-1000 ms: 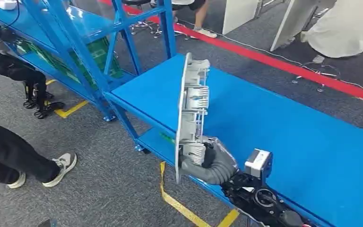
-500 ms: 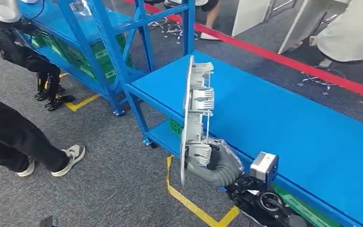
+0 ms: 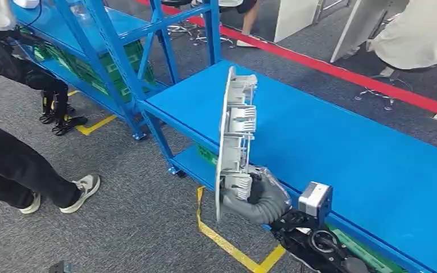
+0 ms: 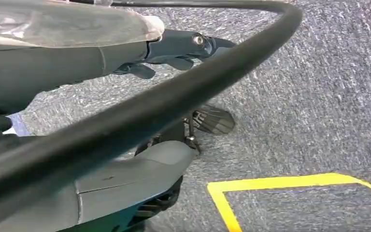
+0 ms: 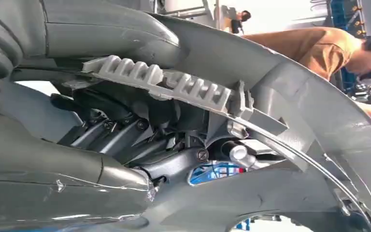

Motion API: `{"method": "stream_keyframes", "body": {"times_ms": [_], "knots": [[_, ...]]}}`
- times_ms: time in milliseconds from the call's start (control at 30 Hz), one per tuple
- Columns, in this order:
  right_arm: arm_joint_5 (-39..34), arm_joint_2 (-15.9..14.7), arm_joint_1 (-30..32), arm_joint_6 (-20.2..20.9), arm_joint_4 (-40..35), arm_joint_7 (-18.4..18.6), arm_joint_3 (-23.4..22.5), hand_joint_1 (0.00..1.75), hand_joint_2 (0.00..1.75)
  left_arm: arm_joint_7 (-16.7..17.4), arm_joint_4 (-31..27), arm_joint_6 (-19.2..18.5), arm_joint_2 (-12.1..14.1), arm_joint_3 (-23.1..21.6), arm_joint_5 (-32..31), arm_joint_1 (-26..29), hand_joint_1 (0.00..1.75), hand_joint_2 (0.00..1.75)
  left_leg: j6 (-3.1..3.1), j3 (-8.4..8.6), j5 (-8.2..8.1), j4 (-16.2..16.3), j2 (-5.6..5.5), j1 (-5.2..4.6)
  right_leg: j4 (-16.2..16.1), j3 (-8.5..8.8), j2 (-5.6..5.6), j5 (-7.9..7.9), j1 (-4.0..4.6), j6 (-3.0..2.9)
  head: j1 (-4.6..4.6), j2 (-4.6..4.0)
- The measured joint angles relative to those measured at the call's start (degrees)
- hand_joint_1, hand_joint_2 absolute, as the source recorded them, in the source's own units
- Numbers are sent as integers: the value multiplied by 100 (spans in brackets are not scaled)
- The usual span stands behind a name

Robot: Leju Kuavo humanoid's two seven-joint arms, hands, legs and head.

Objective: Take the parts from the cabinet and place them on the table.

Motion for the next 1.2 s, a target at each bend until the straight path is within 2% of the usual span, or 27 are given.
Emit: {"method": "stream_keyframes", "body": {"times_ms": [567,600,667,767,800,833,867,933,967,1000,1033,1067,1100,1133,1167,1200], "knots": [[0,0,-1,2,0,0,0,175,175,0,0,0,0,0,0,0,0,175,-23,-6,-10,1,0,-12,2,2,-2,-7,-14,-14,11,0],[0,0,-2,2,0,0,0,175,175,0,0,0,9,0,2,2,0,175,23,-25,-37,57,-7,-33,-8,0,-4,0,-40,16,9,0],[48,0,0,13,0,22,0,175,175,0,0,0,9,0,2,0,0,175,39,-30,-50,67,-4,-32,-5,3,-4,-10,-39,30,-35,0],[241,2,-4,30,-7,133,11,175,175,0,0,0,26,0,4,0,0,175,67,-34,-51,43,-4,-42,-42,13,-5,-1,-45,52,-44,0],[265,2,-4,28,-15,149,15,175,175,0,-2,0,24,0,6,-8,0,175,91,13,-24,-54,0,10,-53,38,-4,-15,2,78,-55,0],[289,4,-11,28,-26,171,20,175,175,-2,0,0,24,0,6,-4,0,175,94,91,4,-144,17,46,100,-52,-5,-126,-3,97,-33,-2],[297,4,-33,28,-26,175,30,175,175,-2,0,0,28,0,6,-4,0,175,105,105,5,-145,13,63,461,-215,-3,-333,-42,113,19,0],[304,4,-28,28,-26,177,48,175,175,-2,0,0,31,2,6,-5,0,175,111,104,-7,-143,-15,65,1492,-735,-3,-745,-85,167,74,0],[308,4,-28,28,-20,177,59,175,175,-2,0,0,31,2,9,-4,0,175,106,104,-16,-137,-46,71,1857,-940,-4,-823,-113,199,85,0],[313,4,-27,28,-17,181,70,175,175,-2,0,2,31,0,15,-1,0,175,91,115,-26,-130,-82,83,1912,-1002,-4,-737,-142,224,98,0],[310,4,-27,28,-17,192,79,175,175,-2,0,9,31,2,24,2,0,175,63,131,-44,-120,-143,99,1660,-917,-4,-506,-173,252,107,0],[310,4,-26,28,-15,201,85,175,175,-2,0,9,28,2,24,3,0,175,27,150,-68,-93,-196,124,1221,-731,4,-209,-202,277,116,0],[313,4,-28,30,-13,203,92,175,175,-2,0,9,24,0,24,0,0,175,-23,162,-109,-46,-259,149,631,-479,61,130,-238,313,146,0],[310,4,-30,33,-9,203,96,175,175,-2,0,9,26,0,24,5,0,175,-75,134,-147,-4,-296,154,325,-350,247,179,-284,339,184,0],[313,4,-32,33,0,203,107,175,175,-4,7,9,33,0,22,-28,0,175,-107,81,-157,84,-348,130,238,-320,373,123,-261,334,221,-2],[310,4,-35,37,-2,199,114,175,175,-9,7,7,39,2,22,-19,0,175,-148,-1,-127,95,-389,134,216,-266,325,51,-269,255,212,0]]}}
